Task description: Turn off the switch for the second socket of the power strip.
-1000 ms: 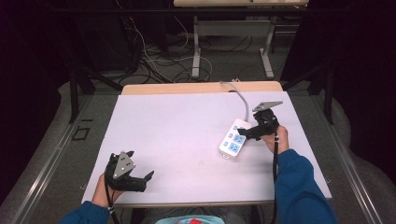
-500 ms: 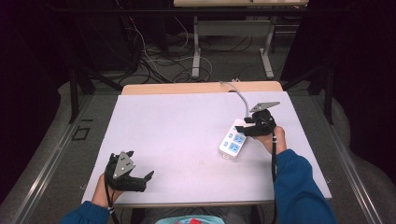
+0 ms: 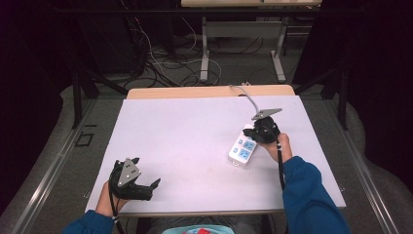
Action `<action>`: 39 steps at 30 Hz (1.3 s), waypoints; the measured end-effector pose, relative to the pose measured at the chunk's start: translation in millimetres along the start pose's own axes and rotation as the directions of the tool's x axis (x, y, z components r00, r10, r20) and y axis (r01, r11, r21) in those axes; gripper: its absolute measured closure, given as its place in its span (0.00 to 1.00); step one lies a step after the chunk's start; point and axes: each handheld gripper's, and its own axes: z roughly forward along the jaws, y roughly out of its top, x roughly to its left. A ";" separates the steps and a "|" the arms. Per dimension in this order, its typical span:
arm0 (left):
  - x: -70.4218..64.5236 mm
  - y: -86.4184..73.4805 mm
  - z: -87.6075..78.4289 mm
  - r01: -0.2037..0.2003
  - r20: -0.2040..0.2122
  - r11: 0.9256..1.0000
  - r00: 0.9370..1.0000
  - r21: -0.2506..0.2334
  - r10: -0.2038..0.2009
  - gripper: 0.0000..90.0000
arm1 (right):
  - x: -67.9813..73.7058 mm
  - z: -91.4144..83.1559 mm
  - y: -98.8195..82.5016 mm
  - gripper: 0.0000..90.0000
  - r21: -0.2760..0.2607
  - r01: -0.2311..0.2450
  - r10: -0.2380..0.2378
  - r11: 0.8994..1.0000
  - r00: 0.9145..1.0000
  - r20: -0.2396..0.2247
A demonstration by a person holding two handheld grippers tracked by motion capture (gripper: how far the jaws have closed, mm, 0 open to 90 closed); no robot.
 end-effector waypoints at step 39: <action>-0.4 0.3 -0.5 -0.004 -0.001 1.000 1.000 0.003 0.004 0.02 | 14.0 27.4 -11.9 1.00 0.075 0.055 -0.061 0.996 0.995 0.085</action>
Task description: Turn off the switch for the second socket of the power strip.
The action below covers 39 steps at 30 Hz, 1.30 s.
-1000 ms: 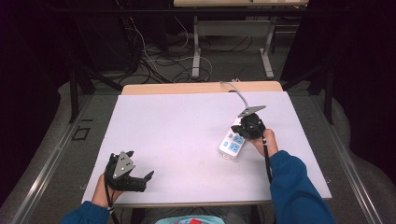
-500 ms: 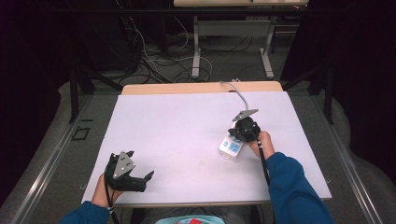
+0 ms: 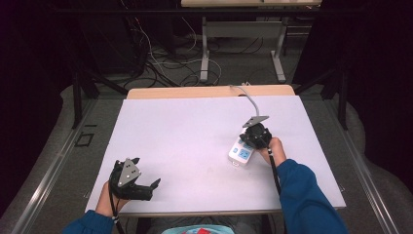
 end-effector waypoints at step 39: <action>-1.0 0.0 0.9 0.005 0.002 1.000 1.000 0.000 -0.005 0.02 | 7.2 0.1 1.7 1.00 0.007 0.008 -0.007 1.000 1.000 -0.017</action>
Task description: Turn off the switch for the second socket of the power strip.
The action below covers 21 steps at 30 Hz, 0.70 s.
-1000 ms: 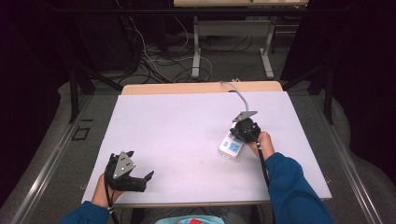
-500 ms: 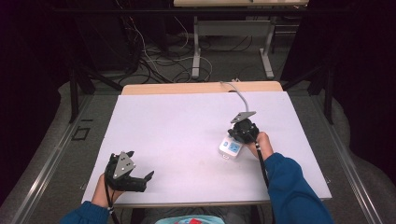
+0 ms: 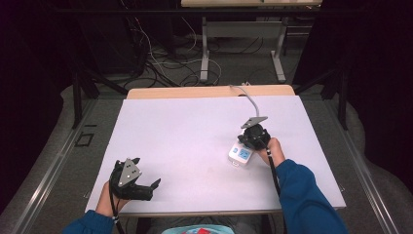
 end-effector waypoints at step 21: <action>-0.2 0.1 0.1 -0.001 -0.001 1.000 1.000 0.002 0.001 0.02 | -1.5 1.2 -1.6 1.00 -0.021 -0.007 0.007 1.000 1.000 -0.007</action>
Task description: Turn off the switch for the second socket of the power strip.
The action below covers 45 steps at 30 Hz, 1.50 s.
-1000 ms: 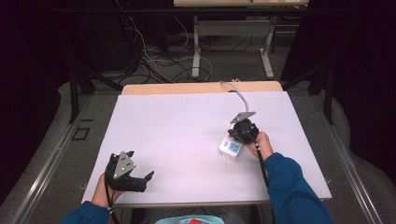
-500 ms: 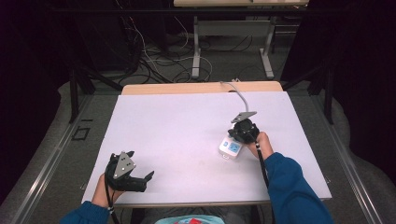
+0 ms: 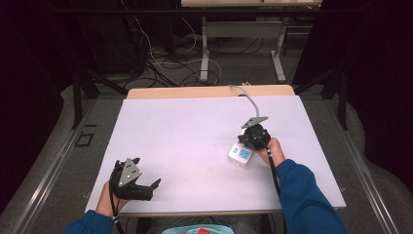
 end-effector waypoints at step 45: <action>-0.2 0.0 -0.2 -0.003 -0.002 1.000 1.000 0.001 0.003 0.02 | 2.9 0.6 0.3 1.00 0.017 0.005 -0.005 1.000 1.000 0.021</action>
